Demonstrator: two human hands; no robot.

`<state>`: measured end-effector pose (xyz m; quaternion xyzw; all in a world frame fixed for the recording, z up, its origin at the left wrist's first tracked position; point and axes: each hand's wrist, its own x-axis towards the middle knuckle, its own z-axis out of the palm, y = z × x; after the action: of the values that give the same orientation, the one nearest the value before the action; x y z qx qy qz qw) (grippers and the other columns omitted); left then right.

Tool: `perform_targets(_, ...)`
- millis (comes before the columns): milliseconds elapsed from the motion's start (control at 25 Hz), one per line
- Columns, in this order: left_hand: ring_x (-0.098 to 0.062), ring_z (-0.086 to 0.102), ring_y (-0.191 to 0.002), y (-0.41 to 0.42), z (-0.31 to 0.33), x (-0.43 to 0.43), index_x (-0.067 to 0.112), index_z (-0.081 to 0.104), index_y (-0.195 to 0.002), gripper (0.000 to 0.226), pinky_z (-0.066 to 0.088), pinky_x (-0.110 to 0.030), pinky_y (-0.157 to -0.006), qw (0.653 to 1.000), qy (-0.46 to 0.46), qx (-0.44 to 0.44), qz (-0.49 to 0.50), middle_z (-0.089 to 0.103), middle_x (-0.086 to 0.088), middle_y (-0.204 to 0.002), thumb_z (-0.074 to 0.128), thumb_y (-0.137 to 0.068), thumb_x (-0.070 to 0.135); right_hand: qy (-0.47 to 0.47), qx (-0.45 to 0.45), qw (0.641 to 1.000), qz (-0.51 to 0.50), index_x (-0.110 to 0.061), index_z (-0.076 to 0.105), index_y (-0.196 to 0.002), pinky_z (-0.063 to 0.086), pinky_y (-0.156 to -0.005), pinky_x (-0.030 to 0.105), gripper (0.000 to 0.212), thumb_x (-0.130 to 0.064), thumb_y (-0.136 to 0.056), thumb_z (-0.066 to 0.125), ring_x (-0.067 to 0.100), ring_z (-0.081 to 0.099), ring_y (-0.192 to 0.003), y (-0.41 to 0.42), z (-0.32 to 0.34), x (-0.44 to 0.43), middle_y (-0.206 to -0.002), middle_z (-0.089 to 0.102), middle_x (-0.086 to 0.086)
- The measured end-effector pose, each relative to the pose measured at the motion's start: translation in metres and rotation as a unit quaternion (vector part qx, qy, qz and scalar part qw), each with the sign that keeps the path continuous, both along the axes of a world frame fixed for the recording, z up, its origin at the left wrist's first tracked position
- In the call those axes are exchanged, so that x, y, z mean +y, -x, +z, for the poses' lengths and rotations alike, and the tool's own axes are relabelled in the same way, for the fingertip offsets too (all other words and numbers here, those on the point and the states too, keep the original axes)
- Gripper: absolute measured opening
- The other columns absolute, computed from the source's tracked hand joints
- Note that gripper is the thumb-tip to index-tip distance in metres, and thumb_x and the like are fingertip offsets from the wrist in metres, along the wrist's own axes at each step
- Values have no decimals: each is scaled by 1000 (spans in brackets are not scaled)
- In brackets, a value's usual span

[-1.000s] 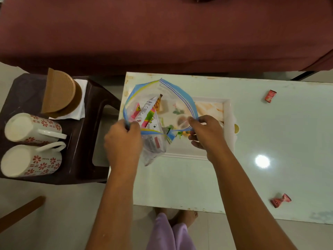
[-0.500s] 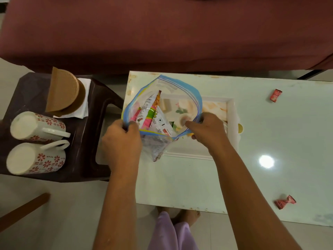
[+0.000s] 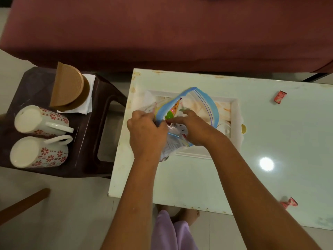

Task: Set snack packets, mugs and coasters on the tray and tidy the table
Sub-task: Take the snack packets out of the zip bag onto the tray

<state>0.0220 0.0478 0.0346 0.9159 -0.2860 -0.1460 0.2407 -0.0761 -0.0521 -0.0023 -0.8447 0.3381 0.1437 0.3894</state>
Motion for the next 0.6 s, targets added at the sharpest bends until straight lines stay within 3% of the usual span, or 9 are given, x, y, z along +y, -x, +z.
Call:
perform_targets(80, -26, 45, -114, 2, -11, -4, 4, 67, -98, 25, 42, -27, -77, 999, -2, 30, -19, 50, -8, -124, 62, -85, 25, -22, 0, 1000, 0, -34, 45, -136, 38, -62, 13, 72, 10, -79, 55, 24, 52, -100, 6, -13, -3, -115, 45, 6)
perform_targets(120, -26, 48, -113, 2, -15, -5, 3, 67, -96, 22, 46, -31, -82, 998, 11, 59, -24, 52, -9, -122, 61, -85, 22, -34, -3, 999, -7, -31, 46, -136, 36, -58, 11, 72, 11, -79, 55, 18, 50, -92, 7, -17, -2, -112, 48, 5)
perform_targets(160, -26, 52, -106, 2, -18, -5, 2, 65, -91, 18, 49, -34, -83, 995, 33, 86, -27, 56, -9, -112, 60, -85, 18, -46, -12, 999, -18, -27, 47, -136, 33, -60, 9, 71, 12, -77, 57, 15, 48, -91, 7, -21, 0, -114, 52, 6)
perform_targets(240, -22, 54, -82, 2, -17, -6, 4, 60, -81, 10, 47, -32, -70, 989, 70, 132, -25, 55, -2, -81, 57, -85, 13, -66, -35, 996, -56, -20, 49, -135, 29, -64, 3, 69, 13, -75, 59, 16, 49, -92, 5, -26, 6, -121, 55, 10)
perform_targets(360, -9, 48, -63, 3, -8, -15, 14, 60, -80, 10, 39, -17, -57, 974, 104, 199, -23, 51, 7, -65, 52, -86, 12, -112, -104, 978, -144, -17, 63, -113, 39, -57, 7, 51, 14, -74, 52, 19, 53, -74, 0, -28, 25, -90, 59, -1)
perform_targets(400, -7, 49, -64, 4, -4, -19, 15, 62, -84, 12, 40, -15, -57, 969, 121, 217, -14, 53, 7, -67, 50, -87, 13, -121, -138, 968, -173, -17, 65, -100, 44, -63, 18, 44, 15, -74, 48, 23, 56, -73, -4, -29, 33, -82, 61, 2)
perform_targets(440, -6, 50, -64, 3, 0, -22, 16, 63, -86, 14, 40, -15, -57, 964, 139, 225, 1, 54, 7, -69, 49, -88, 14, -121, -162, 959, -197, -13, 65, -93, 47, -68, 27, 38, 14, -75, 46, 28, 59, -80, -9, -31, 42, -85, 65, 10)
perform_targets(520, -6, 52, -62, -1, 6, -22, 17, 61, -84, 14, 42, -13, -54, 965, 170, 199, 29, 54, 8, -68, 48, -89, 15, -86, -179, 956, -217, -3, 66, -98, 42, -66, 18, 31, 13, -78, 48, 28, 61, -93, -22, -32, 54, -104, 66, 18)
perform_targets(600, -6, 57, -67, -10, 8, -15, 19, 59, -83, 14, 48, -17, -57, 968, 185, 165, 36, 59, 3, -73, 48, -91, 17, -50, -194, 960, -196, 0, 66, -104, 37, -63, 11, 32, 11, -75, 56, 22, 59, -90, -34, -29, 54, -107, 65, 17)
